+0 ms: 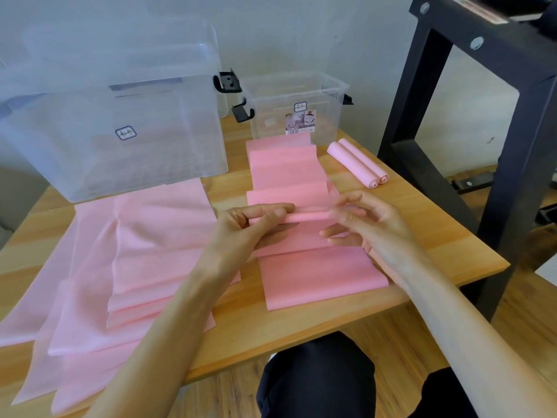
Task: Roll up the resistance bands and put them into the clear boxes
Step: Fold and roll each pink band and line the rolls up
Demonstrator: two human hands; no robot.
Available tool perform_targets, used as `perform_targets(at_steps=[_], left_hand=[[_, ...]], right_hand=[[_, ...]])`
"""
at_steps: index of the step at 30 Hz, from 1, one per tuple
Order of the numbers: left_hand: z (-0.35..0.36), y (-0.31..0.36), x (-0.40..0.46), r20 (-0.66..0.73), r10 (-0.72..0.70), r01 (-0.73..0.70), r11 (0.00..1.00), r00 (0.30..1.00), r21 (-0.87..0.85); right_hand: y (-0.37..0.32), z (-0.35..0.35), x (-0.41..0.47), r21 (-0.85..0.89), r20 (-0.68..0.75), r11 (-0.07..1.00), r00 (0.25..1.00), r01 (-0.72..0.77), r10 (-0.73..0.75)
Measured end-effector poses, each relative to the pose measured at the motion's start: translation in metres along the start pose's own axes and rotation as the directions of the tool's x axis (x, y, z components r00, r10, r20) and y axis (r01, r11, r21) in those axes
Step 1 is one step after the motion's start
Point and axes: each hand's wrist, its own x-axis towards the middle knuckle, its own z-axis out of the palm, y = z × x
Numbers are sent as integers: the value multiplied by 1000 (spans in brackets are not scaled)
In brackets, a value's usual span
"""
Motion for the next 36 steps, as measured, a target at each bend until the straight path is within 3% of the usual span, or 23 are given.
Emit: perform_targets(at_steps=[4,9,17,36], left_hand=[[-1,4,4,17,-15,14,999,1000,48],[1,22,13,134,-29,17,995,991,95],[6,9,20,-31,35,-32,996,999,87],[5,5,20,-41,26,-23,998,999,58]], right_hand=[[1,1,10,-52,112,999,994,-7,13],[-1,-1,19,-47,72,998,997,31,-28],[3,7,25,-53,2,997,998,64,-64],[9,6,30,-89,20,989,993,115,-114]])
